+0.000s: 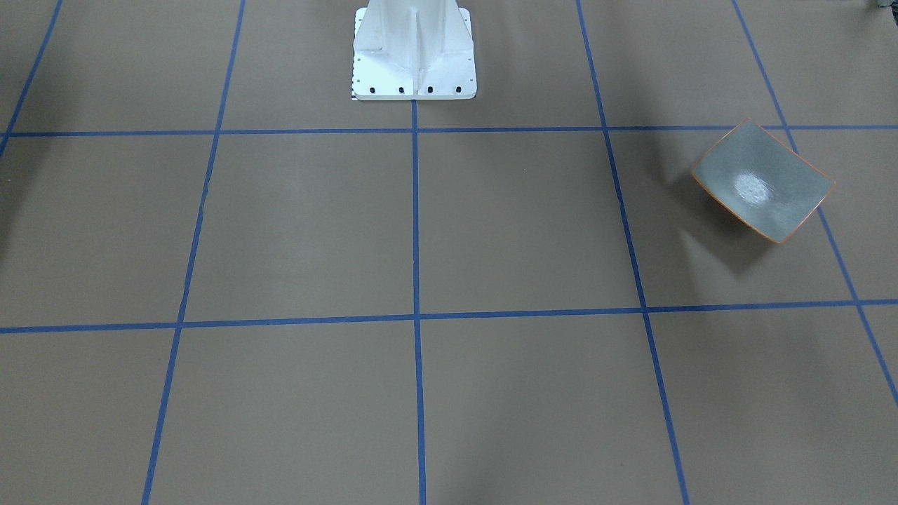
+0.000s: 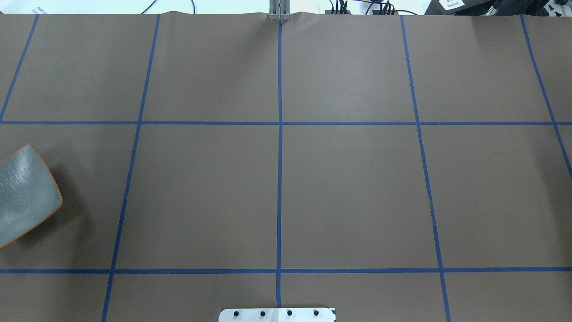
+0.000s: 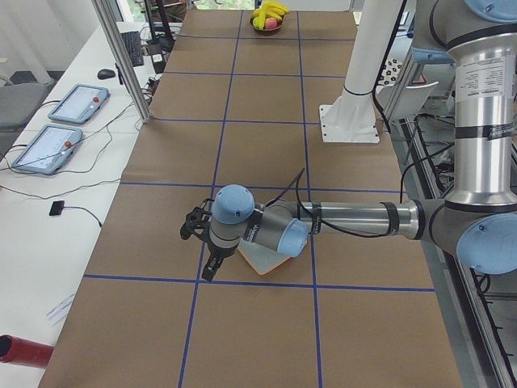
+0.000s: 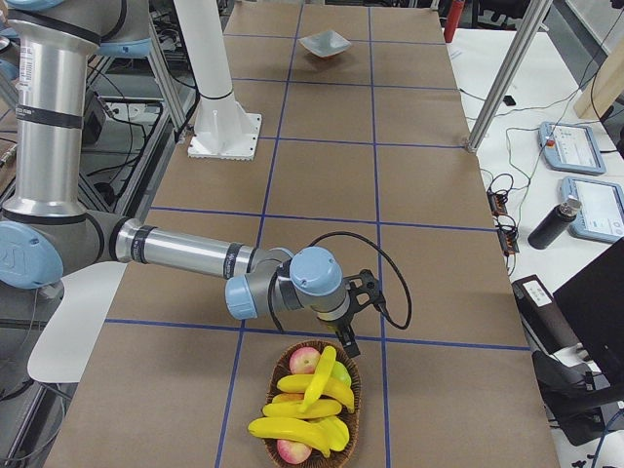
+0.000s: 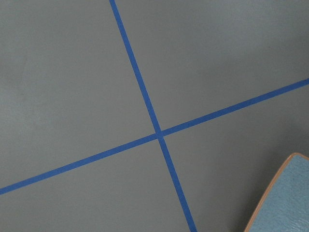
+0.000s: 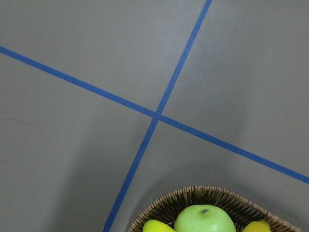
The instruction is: Transfer all bananas from basket to plate
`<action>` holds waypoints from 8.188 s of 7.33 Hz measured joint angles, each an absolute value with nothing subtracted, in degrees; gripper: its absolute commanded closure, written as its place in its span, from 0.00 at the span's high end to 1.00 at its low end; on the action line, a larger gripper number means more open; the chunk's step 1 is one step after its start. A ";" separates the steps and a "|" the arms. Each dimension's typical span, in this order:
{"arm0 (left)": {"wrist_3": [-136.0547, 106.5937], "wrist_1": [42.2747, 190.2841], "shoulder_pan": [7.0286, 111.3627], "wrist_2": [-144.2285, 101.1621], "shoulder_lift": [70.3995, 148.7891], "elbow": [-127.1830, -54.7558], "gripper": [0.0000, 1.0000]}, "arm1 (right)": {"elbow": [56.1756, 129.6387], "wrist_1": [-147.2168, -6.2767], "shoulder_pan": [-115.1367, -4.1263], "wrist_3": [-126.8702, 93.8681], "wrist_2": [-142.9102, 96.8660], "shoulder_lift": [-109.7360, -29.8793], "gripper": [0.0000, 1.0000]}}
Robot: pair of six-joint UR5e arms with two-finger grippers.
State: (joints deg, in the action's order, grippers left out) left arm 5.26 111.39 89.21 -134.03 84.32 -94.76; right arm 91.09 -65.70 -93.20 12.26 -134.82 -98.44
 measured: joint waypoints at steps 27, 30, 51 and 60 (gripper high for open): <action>5.10 111.69 89.21 -135.16 84.67 -94.83 1.00 | 84.30 -74.63 -94.35 47.08 -130.17 -91.14 0.00; 5.07 113.25 89.17 -136.63 86.14 -95.14 1.00 | 85.08 -75.26 -92.45 32.77 -131.91 -84.57 0.00; -122.07 131.24 51.72 -122.08 122.75 -102.29 1.00 | 100.40 -57.29 -30.12 -59.00 -87.05 -47.32 0.00; -125.58 136.05 49.36 -116.29 122.60 -101.21 0.00 | 100.98 -51.42 -29.04 -59.52 -86.70 -47.86 0.68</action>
State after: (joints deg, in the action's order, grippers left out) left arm -125.58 136.05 49.36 -116.29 122.60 -101.21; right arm 100.98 -51.42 -29.04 -59.52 -86.70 -47.86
